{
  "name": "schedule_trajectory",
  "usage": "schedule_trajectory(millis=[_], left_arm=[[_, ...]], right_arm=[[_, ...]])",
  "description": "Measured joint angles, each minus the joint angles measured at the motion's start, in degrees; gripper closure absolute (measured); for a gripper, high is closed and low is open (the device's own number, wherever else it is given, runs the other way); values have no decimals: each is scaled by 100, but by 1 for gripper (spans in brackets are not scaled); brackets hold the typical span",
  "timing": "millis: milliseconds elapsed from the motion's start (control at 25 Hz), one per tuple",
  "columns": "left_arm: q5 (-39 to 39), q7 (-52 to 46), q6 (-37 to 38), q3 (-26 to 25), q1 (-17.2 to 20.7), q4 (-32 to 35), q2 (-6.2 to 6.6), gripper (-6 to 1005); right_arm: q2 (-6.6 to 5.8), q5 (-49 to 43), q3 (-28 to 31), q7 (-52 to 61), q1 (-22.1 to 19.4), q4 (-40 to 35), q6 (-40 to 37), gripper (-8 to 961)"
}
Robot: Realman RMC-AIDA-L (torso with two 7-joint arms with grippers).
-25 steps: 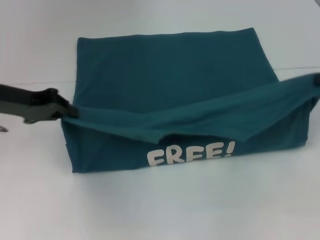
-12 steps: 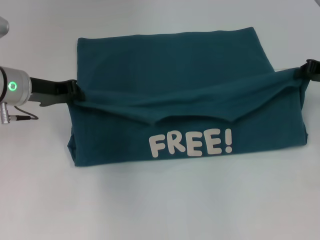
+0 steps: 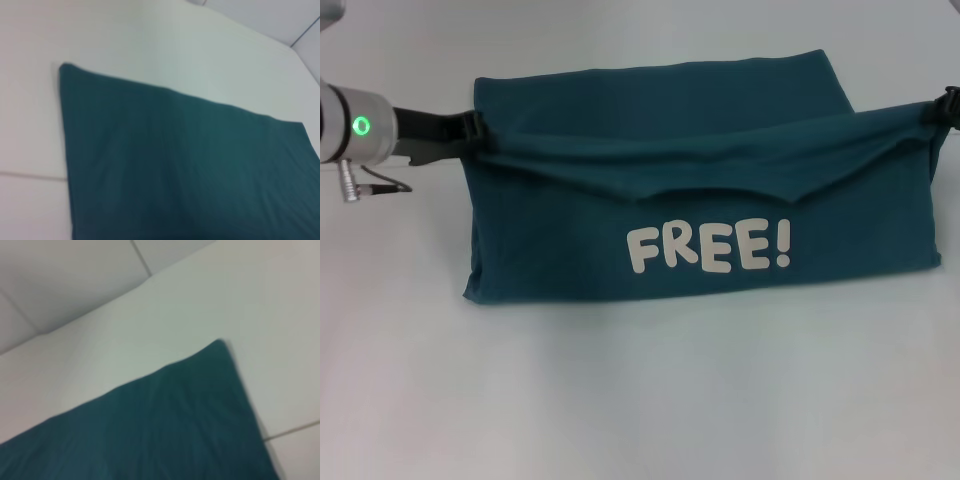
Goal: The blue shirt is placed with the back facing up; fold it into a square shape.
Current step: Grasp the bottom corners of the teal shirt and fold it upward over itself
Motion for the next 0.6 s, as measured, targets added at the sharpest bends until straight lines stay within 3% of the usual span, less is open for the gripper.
schedule_trajectory(millis=[200, 240, 440, 600], left_arm=[[-26, 150, -579, 22, -70, -245, -125, 956], [-32, 300, -942, 28, -94, -397, -209, 956], [-28, 504, -1367, 31, -102, -545, -336, 955], [4, 512, -1439, 52, -130, -564, -354, 948]], right_arm=[[211, -4, -66, -128, 82, 232, 905, 923], [230, -10, -109, -162, 103, 297, 1047, 923], [257, -40, -550, -311, 257, 682, 1749, 922], [258, -53, -854, -338, 373, 770, 1942, 923]])
